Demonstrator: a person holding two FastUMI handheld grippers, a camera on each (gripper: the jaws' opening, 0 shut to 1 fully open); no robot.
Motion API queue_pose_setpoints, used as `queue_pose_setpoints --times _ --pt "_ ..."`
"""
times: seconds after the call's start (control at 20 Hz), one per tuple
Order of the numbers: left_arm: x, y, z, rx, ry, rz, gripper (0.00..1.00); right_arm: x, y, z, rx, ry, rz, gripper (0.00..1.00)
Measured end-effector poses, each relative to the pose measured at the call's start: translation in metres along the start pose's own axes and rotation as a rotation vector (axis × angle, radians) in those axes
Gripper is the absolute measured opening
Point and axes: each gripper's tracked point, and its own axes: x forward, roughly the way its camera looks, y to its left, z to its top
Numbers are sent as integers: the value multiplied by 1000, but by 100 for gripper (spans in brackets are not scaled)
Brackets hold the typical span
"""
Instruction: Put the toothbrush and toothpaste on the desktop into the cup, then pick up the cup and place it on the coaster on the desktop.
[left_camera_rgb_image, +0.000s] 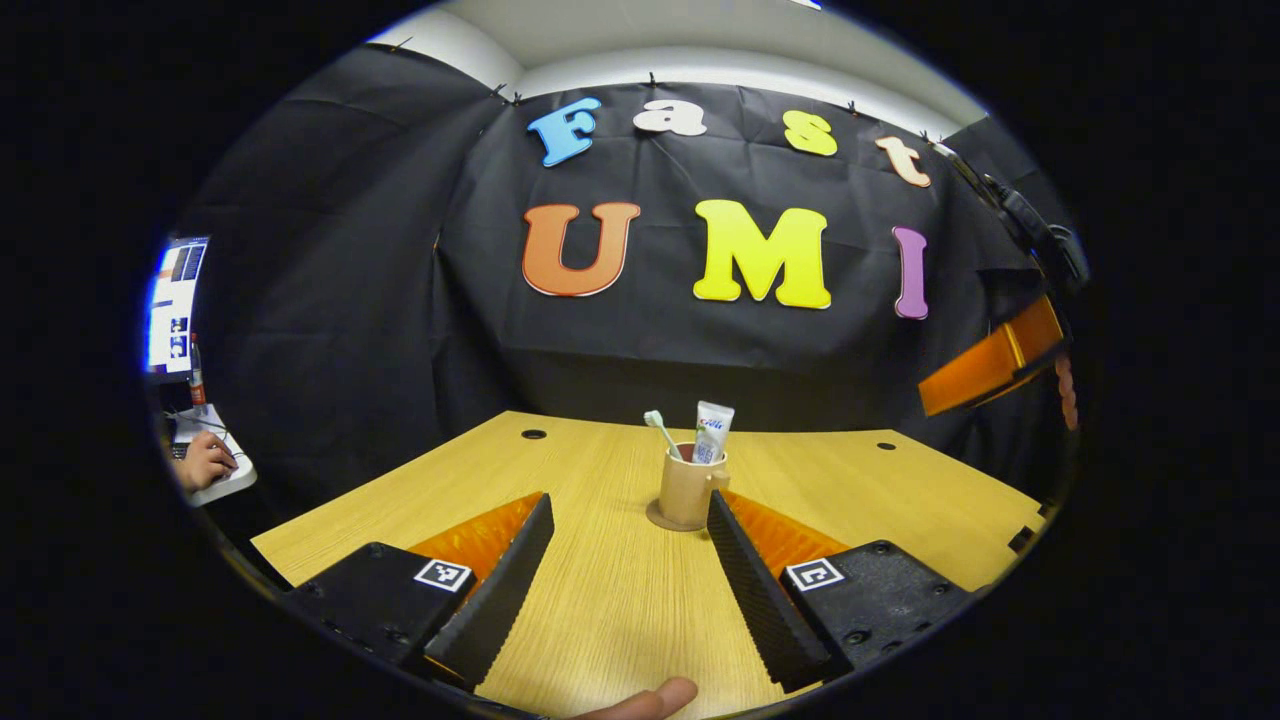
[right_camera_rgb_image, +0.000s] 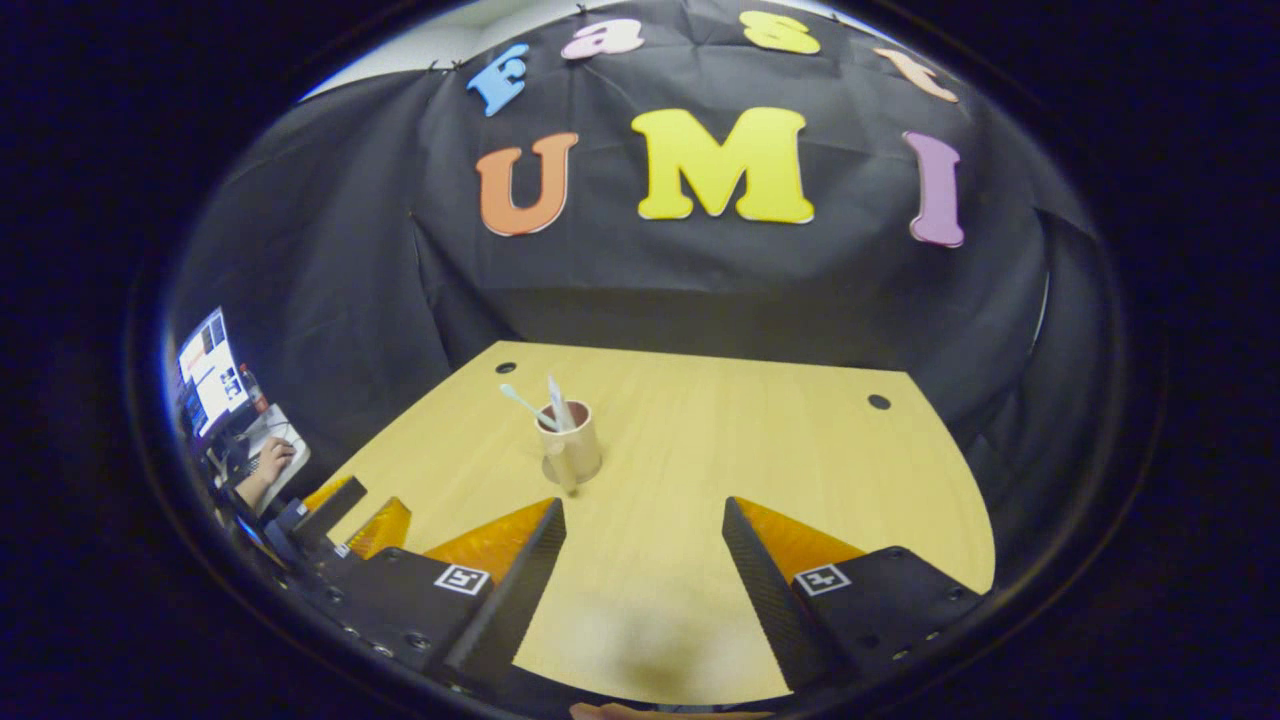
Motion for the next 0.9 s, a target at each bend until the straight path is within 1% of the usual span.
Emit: queue_pose_setpoints --times 0.1,0.15,0.25,0.35,0.5,0.65,0.75,0.9 --pt "-14 -9 11 -9 -18 -15 98 -19 -21 -14 -10 -95 -49 94" --pt "-30 -8 16 -4 -29 -17 98 -25 -30 -22 -10 -136 -72 94" --pt "-45 -16 18 9 -35 -25 98 -38 -48 -41 -8 -198 -117 94" --pt "-62 -31 22 23 -53 -58 98 -53 -49 -56 -9 -251 -140 94" --pt "-80 -41 26 46 -75 -66 98 -82 -40 -68 -18 -353 -163 94" --pt "-95 -54 22 36 -79 -87 98 -93 -30 -84 -11 -387 -141 94" --pt "-101 -61 21 39 -86 -91 98 -96 -28 -92 -12 -407 -150 95" --pt "-104 -69 12 48 -73 -117 98 -86 -22 -105 -28 -397 -163 96"
